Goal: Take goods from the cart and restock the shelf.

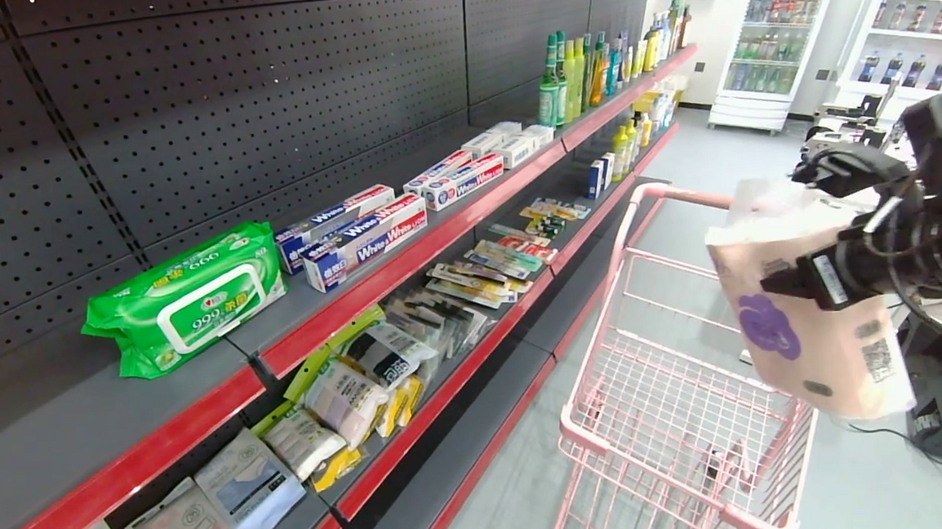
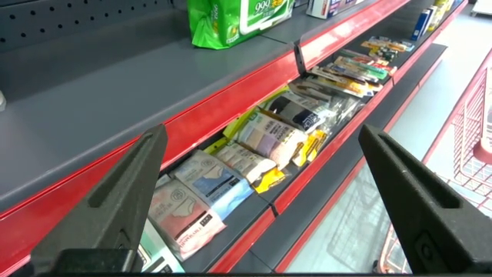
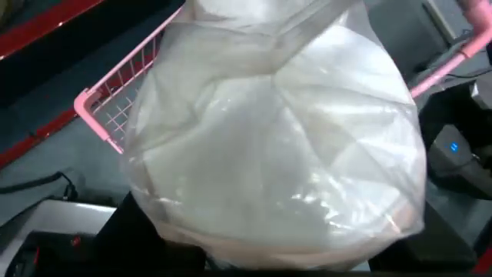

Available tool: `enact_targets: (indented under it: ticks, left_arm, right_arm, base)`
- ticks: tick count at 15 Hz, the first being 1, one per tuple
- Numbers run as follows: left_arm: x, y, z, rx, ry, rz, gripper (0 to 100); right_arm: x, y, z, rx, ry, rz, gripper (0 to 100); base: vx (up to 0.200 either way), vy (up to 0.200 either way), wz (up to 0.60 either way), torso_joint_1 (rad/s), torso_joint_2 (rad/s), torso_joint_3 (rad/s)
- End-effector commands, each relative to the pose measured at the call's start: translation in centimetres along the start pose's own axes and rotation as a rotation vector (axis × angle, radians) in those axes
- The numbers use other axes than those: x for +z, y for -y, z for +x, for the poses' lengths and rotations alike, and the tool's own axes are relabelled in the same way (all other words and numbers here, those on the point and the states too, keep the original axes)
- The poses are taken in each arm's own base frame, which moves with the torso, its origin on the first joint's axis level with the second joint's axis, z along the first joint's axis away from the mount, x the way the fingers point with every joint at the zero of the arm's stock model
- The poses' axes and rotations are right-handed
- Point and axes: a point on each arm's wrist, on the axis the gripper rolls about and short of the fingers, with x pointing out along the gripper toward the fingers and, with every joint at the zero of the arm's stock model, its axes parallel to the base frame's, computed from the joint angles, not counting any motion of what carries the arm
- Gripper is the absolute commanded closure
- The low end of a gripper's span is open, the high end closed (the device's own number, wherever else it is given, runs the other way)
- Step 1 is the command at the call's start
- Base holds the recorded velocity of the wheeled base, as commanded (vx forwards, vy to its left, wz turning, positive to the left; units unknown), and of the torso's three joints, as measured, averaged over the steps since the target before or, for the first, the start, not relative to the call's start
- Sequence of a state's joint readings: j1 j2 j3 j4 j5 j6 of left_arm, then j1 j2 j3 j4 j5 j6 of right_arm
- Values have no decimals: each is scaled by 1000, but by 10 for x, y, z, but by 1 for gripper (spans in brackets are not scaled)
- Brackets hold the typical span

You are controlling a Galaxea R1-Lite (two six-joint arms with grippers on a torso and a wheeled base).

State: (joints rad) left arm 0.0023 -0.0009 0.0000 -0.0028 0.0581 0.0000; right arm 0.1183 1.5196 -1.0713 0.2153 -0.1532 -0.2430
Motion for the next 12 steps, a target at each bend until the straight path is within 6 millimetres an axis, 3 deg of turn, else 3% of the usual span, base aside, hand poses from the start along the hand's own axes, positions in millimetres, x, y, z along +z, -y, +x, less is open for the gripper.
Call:
enact_targets:
  ticks: [1, 4, 9, 12]
  left_arm:
    - [0, 0, 0, 1, -1, 0, 0]
    - [0, 0, 0, 1, -1, 0, 0]
    - [0, 0, 0, 1, -1, 0, 0]
    - [0, 0, 0, 1, -1, 0, 0]
  right_arm:
    - [-43, 19, -92, -132, 163, 105, 100]
    - [-86, 16, -129, -212, 218, 148, 100]
    - [-123, 6, -157, -267, 292, 167, 100]
    - [-132, 4, -162, -289, 309, 173, 100]
  base:
    - [0, 0, 0, 0, 0, 0]
    - [0, 0, 0, 0, 0, 0]
    - [0, 0, 0, 0, 0, 0]
    - [0, 0, 0, 0, 0, 0]
